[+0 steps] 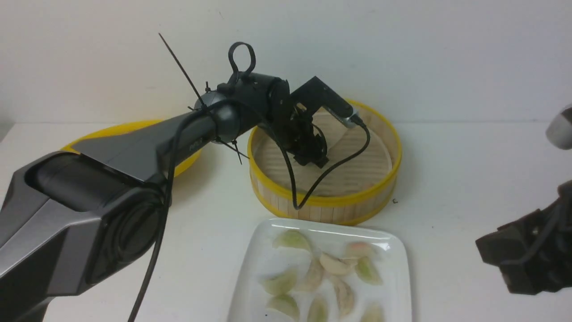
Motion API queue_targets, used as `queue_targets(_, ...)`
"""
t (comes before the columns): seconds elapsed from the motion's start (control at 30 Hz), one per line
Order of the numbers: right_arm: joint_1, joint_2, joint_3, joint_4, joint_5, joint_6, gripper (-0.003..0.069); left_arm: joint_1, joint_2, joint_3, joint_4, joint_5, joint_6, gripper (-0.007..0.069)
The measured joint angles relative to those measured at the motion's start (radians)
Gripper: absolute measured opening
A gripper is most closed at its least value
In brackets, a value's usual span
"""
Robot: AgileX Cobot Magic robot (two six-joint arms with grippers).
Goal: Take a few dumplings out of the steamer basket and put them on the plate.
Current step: Use the left arm to grab a dumpling from the steamer
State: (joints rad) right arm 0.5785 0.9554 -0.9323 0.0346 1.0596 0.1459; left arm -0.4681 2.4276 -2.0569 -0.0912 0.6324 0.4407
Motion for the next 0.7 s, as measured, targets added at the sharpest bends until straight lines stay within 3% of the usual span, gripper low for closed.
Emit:
queue_targets(0.07, 0.000, 0.000, 0.000, 0.000, 0.003, 0.000, 0.0212, 0.000, 0.000, -0.001, 0.001, 0.008, -0.007, 0.0340)
queue_targets(0.1, 0.000, 0.000, 0.000, 0.000, 0.006, 0.002, 0.0212, -0.003, -0.001, -0.003, 0.006, 0.027, -0.025, 0.0238)
queue_targets(0.13, 0.000, 0.000, 0.000, -0.001, 0.006, 0.002, 0.0212, -0.003, -0.002, -0.003, 0.006, 0.027, -0.027, 0.0225)
queue_targets(0.17, 0.000, 0.000, 0.001, -0.002, 0.009, 0.002, 0.0212, -0.007, -0.010, -0.009, 0.026, 0.065, -0.046, 0.0150)
queue_targets(0.37, 0.000, 0.000, 0.001, -0.004, 0.011, 0.003, 0.0212, -0.008, -0.105, -0.067, 0.051, 0.304, -0.131, 0.0155)
queue_targets(0.57, 0.000, 0.000, 0.001, -0.004, 0.011, 0.003, 0.0212, -0.011, -0.300, -0.119, 0.043, 0.564, -0.139, 0.0155)
queue_targets(0.7, 0.000, -0.001, 0.001, -0.003, 0.010, 0.003, 0.0212, -0.019, -0.429, -0.068, -0.002, 0.598, -0.153, 0.0155)
